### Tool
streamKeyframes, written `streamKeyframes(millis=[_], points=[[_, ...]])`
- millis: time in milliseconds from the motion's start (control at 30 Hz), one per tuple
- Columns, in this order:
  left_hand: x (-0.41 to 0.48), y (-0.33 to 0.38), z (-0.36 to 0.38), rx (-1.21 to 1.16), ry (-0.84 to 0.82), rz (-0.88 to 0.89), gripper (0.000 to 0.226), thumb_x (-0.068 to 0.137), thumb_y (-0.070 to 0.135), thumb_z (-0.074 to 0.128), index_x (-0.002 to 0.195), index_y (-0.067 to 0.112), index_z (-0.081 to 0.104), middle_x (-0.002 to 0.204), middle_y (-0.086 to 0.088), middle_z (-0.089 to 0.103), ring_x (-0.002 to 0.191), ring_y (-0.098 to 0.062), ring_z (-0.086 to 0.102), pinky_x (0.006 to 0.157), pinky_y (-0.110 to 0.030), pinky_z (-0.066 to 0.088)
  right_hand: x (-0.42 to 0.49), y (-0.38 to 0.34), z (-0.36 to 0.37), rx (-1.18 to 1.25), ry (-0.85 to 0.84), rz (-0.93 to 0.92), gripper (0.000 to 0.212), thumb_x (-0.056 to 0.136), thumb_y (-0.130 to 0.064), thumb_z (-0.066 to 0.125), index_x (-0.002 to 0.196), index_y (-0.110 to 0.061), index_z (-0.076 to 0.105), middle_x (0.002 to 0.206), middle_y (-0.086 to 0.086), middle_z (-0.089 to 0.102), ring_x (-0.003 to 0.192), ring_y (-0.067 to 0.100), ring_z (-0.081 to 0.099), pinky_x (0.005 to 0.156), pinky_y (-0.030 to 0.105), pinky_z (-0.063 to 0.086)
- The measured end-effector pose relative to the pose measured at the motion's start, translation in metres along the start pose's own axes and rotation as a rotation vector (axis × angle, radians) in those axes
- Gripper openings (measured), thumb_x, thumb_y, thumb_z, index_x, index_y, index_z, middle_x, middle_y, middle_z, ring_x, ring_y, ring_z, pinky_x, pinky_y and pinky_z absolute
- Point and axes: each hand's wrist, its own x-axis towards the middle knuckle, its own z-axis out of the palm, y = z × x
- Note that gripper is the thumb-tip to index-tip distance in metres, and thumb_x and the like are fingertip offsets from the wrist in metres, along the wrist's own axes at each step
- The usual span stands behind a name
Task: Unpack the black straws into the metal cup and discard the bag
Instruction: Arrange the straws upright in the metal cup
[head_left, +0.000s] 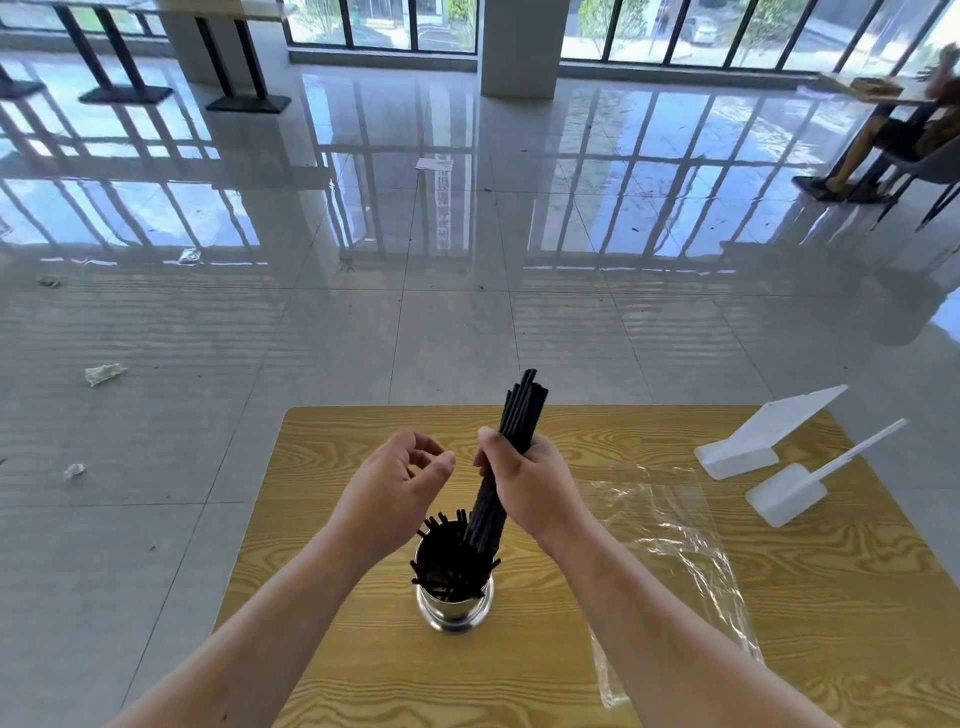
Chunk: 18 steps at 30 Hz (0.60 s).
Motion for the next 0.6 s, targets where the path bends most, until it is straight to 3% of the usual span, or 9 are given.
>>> streamKeyframes(millis=[67, 167, 300, 367, 467, 600], points=[[0.002, 0.0, -0.002, -0.054, -0.014, -0.017, 0.015, 0.097, 0.051, 0.067, 0.103, 0.037, 0.064, 0.093, 0.006, 0.071, 0.075, -0.01, 0.068, 0.069, -0.04, 0.062, -0.001, 0.003, 0.001, -0.128, -0.05, -0.026, 0.049, 0.106, -0.046, 0.059, 0.087, -0.001, 0.065, 0.069, 0.0, 0.055, 0.063, 0.012, 0.051, 0.059, 0.029, 0.047], [0.002, 0.0, -0.005, -0.094, -0.073, -0.018, 0.025, 0.092, 0.054, 0.072, 0.112, 0.041, 0.064, 0.1, 0.008, 0.073, 0.08, -0.012, 0.072, 0.074, -0.039, 0.065, -0.002, 0.007, 0.002, -0.174, -0.142, -0.013, 0.042, 0.102, -0.04, 0.066, 0.085, -0.002, 0.063, 0.066, 0.0, 0.055, 0.06, 0.015, 0.052, 0.059, 0.036, 0.046], [-0.001, -0.006, -0.001, -0.096, -0.151, -0.06, 0.037, 0.087, 0.056, 0.078, 0.118, 0.043, 0.063, 0.111, 0.01, 0.071, 0.085, -0.012, 0.073, 0.074, -0.032, 0.064, -0.003, 0.016, 0.004, -0.249, -0.212, 0.005, 0.026, 0.091, -0.029, 0.07, 0.067, -0.024, 0.063, 0.06, -0.011, 0.058, 0.055, 0.005, 0.052, 0.055, 0.026, 0.045], [-0.002, -0.011, 0.002, -0.084, -0.156, -0.078, 0.034, 0.089, 0.051, 0.078, 0.118, 0.044, 0.063, 0.112, 0.01, 0.071, 0.083, -0.01, 0.072, 0.073, -0.031, 0.062, -0.005, 0.023, 0.009, -0.317, -0.219, 0.025, 0.029, 0.089, -0.027, 0.071, 0.062, -0.035, 0.063, 0.058, -0.014, 0.06, 0.051, 0.0, 0.052, 0.051, 0.021, 0.042], [-0.007, -0.022, 0.006, 0.034, -0.161, -0.107, 0.033, 0.09, 0.05, 0.074, 0.119, 0.045, 0.059, 0.114, 0.015, 0.066, 0.081, -0.007, 0.068, 0.066, -0.021, 0.053, -0.01, 0.037, 0.013, -0.42, -0.247, 0.035, 0.018, 0.087, -0.033, 0.072, 0.07, -0.033, 0.065, 0.068, -0.012, 0.067, 0.06, 0.001, 0.06, 0.057, 0.024, 0.049], [-0.014, -0.041, 0.006, 0.239, -0.16, -0.167, 0.045, 0.088, 0.051, 0.069, 0.13, 0.044, 0.054, 0.119, 0.019, 0.056, 0.091, -0.002, 0.062, 0.069, -0.022, 0.048, -0.015, 0.05, 0.012, -0.529, -0.227, 0.021, 0.013, 0.087, -0.045, 0.073, 0.092, -0.033, 0.072, 0.087, -0.013, 0.074, 0.08, 0.004, 0.07, 0.068, 0.022, 0.059]])
